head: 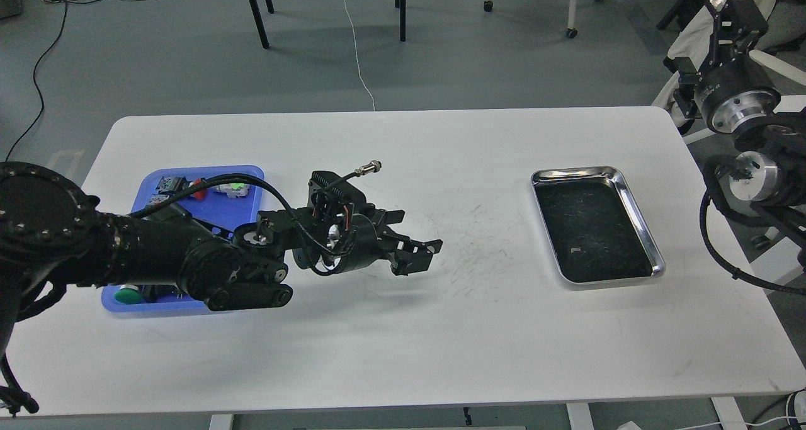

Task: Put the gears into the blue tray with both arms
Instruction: 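Move the left gripper from the blue tray toward the black gear, then lower the left gripper and grasp the black gear on the table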

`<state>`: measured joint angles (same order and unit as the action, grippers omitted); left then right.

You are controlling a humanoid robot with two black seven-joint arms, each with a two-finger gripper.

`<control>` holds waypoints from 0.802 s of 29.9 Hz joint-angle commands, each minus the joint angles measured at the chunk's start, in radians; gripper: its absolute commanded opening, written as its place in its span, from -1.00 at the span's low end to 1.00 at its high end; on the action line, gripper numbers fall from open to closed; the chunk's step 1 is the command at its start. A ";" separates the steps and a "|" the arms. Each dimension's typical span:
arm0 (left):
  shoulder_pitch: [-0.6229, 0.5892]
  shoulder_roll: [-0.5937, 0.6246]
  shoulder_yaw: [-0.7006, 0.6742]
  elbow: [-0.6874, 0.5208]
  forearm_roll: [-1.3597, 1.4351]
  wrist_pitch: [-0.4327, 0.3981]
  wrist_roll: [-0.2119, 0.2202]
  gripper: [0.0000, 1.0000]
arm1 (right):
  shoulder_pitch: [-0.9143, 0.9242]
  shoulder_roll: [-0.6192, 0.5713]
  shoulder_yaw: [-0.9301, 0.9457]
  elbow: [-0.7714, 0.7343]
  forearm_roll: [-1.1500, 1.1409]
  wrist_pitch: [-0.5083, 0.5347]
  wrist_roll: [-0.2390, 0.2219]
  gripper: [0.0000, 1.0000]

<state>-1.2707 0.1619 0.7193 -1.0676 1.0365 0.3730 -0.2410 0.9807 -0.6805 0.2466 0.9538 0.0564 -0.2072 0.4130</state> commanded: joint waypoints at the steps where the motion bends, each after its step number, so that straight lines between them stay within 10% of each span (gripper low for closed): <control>1: 0.002 -0.001 0.106 -0.014 0.071 0.116 0.002 0.96 | 0.000 0.002 -0.006 -0.001 -0.003 0.000 0.001 0.89; 7: 0.051 -0.005 0.120 0.040 0.066 0.116 -0.018 0.96 | 0.000 0.002 0.000 -0.001 -0.003 0.006 0.000 0.89; 14: 0.064 0.013 0.138 0.084 0.066 0.116 -0.248 0.97 | 0.000 -0.005 -0.006 -0.001 -0.003 0.002 0.001 0.91; 24: 0.060 0.004 0.173 0.129 0.068 0.116 -0.248 0.97 | -0.062 -0.005 0.054 0.005 0.134 0.072 -0.011 0.94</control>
<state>-1.2099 0.1754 0.8677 -0.9709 1.1041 0.4888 -0.4885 0.9505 -0.6871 0.2785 0.9612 0.1533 -0.1691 0.4043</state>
